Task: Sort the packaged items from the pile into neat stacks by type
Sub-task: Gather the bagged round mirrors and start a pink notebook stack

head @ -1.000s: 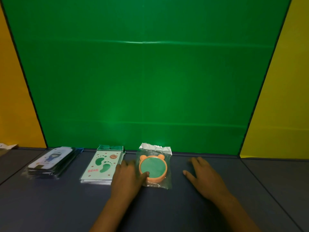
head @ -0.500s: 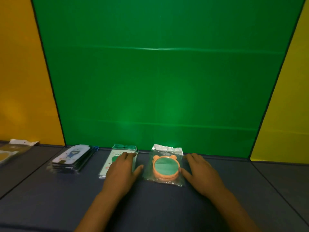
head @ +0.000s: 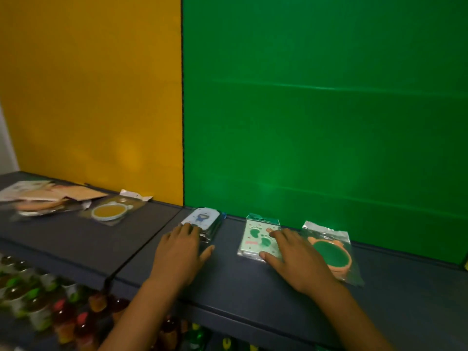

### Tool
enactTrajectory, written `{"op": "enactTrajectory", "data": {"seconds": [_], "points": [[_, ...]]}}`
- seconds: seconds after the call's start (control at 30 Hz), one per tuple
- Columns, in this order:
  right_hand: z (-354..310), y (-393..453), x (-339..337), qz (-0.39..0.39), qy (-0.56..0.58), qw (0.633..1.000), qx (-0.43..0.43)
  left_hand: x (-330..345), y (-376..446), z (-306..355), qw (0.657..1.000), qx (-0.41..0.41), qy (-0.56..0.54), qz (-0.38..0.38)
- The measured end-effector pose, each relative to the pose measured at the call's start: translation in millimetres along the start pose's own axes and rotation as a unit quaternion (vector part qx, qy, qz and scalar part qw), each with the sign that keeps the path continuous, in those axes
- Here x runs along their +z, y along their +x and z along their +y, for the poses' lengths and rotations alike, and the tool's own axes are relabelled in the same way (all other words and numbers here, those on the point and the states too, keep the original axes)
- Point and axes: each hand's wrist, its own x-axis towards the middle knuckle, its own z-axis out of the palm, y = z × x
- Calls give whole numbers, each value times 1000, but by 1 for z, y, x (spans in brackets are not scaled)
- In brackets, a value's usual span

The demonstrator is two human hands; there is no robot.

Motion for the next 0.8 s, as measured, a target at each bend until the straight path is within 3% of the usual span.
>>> {"op": "enactTrajectory", "data": {"seconds": [0.5,0.8], "points": [[-220,61,42,-5,35,991,-127,-35,-75,-219,995,-99,17,14],[-288,130,80,-27,65,982,-175,-22,-63,-300,986,-164,11,16]]}}
